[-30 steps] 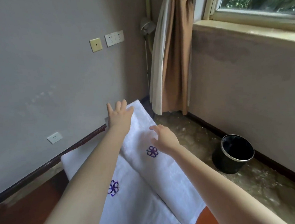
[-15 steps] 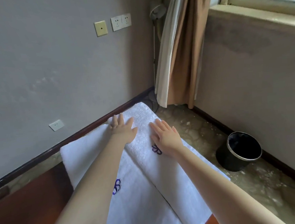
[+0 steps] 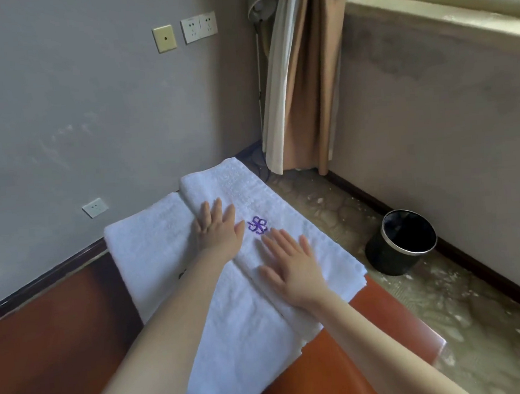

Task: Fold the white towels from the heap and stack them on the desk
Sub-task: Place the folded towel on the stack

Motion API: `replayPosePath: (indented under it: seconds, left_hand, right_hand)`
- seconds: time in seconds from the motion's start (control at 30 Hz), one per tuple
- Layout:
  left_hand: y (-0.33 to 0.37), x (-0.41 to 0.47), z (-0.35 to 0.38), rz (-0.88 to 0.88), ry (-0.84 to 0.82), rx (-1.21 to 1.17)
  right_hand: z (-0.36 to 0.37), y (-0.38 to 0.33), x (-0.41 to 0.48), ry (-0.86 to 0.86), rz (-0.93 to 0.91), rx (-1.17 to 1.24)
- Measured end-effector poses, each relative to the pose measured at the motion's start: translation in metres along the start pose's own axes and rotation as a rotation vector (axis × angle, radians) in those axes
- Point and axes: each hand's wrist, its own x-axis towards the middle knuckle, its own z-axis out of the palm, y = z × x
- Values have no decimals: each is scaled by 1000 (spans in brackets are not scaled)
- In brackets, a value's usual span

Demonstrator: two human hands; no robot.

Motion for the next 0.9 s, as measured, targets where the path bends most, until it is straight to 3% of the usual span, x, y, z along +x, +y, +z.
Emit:
replayPosePath:
  seconds: [0.3,0.6,0.7,0.9]
  left_hand:
    - [6,-45,-5,31,18,-90]
    - [-20,-107,-52,4,413,-461]
    - [-36,-125,-56,3,498,-488]
    - [-72,-195,-37,-14,656,-503]
  right_hand:
    - [-9,-14,-20,-10,-30,-161]
    - [-42,-71,5,81,21,68]
    - [-38,-98,10,98,53,166]
    - [-13,-139,-30,171,-52,112]
